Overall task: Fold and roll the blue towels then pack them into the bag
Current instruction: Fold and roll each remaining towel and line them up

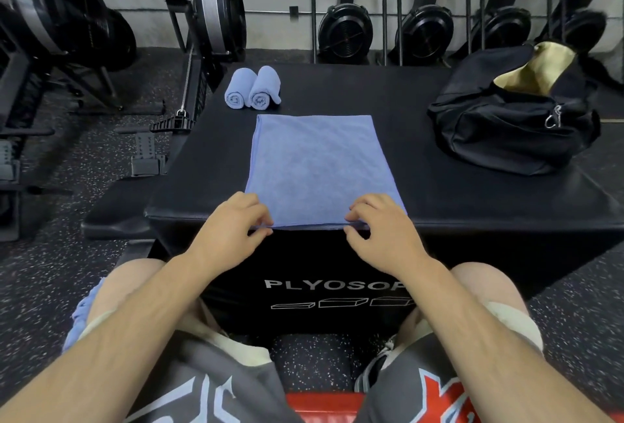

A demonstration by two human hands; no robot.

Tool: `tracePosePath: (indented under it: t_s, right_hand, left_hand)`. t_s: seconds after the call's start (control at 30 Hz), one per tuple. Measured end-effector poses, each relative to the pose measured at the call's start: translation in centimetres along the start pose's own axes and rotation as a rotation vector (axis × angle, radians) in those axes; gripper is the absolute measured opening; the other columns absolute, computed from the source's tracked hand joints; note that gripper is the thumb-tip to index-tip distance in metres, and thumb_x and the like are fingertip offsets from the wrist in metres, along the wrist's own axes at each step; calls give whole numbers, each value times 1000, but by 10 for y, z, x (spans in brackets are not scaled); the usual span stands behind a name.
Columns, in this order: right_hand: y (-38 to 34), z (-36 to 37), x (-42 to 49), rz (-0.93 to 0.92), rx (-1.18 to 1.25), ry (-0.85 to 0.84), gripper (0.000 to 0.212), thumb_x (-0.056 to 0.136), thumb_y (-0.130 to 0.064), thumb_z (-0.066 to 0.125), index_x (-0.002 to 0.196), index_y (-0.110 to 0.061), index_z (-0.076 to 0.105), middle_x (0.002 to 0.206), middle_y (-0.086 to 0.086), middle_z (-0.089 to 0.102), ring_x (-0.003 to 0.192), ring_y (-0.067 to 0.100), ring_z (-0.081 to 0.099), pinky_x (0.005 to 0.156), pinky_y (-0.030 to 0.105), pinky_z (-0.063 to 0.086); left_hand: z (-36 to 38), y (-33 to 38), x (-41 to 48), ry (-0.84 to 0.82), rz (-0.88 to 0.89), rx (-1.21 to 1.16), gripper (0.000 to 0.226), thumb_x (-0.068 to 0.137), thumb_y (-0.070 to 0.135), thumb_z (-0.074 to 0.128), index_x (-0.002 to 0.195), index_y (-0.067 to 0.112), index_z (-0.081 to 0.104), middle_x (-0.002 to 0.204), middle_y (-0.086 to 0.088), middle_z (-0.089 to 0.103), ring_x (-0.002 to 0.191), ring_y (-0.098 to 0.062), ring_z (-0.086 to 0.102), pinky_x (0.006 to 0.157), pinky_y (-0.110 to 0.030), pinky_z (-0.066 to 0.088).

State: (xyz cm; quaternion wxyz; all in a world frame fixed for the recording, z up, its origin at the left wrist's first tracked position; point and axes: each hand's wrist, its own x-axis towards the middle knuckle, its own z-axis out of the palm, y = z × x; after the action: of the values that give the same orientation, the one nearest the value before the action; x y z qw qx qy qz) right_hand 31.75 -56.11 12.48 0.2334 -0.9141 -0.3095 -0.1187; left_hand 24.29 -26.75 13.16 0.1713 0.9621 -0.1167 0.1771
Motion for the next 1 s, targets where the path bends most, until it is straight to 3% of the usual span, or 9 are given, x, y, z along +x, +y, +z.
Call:
tracePosePath:
  t_s: [0.13,0.23,0.37,0.53,0.63,0.73,0.87,1.0]
  right_hand:
    - [-33,15,9,-37,-36,-7,22,85,-36,65,102,-21,67,105,-8,58,105,19,49,89,36,43]
    - [-68,31,22,-107,-52,-13,26,85,-36,64,105,-19,67,103,-3,60,101,25,52,87,39,43]
    - [-107,52,42,-150,-78,-31,31,89,-35,66,112,-16,68,107,1,62,103,28,53,89,41,42]
    - [-131,70,59,-134,-149,90,12,87,-24,72,90,-13,69,87,5,62,82,31,58,69,41,46]
    - [-134,73,60,-114,-217,126,15,87,-27,73,83,-14,67,80,5,62,73,31,59,59,38,44]
    - [-133,73,62,-90,-254,126,18,87,-27,75,79,-15,64,73,4,60,62,31,58,51,32,30]
    - [-138,70,66,-36,-260,155,18,78,-22,77,75,-16,60,64,2,57,51,30,54,49,27,21]
    - [-142,68,66,16,-243,207,19,83,-32,58,73,-17,54,60,1,55,48,29,52,50,27,18]
  left_hand:
    - [-1,-8,-6,-3,8,73,27,79,10,77,100,20,64,105,8,56,96,-20,48,85,-36,47]
    - [-4,-11,-9,21,-38,-26,15,88,9,67,100,17,66,101,8,60,97,-17,50,86,-34,46]
    - [-7,-11,-9,48,-103,-111,15,91,11,64,103,19,67,97,11,60,92,-10,49,83,-25,42]
    - [-9,-12,-10,159,-189,-224,14,89,8,67,99,17,65,97,6,57,92,-13,55,82,-25,47]
    - [-8,-15,-7,209,-327,-268,16,89,19,71,102,19,62,94,5,57,84,-10,55,77,-20,45]
    - [-10,-16,2,145,-556,-429,17,93,19,65,107,25,58,84,6,67,77,-7,61,73,-17,46]
    - [-15,-20,31,167,-843,-982,25,94,9,50,115,14,61,91,-7,74,76,-17,69,71,-30,57]
    - [-12,-37,77,86,-808,-980,19,90,28,62,108,23,66,103,1,70,78,-14,66,73,-31,57]
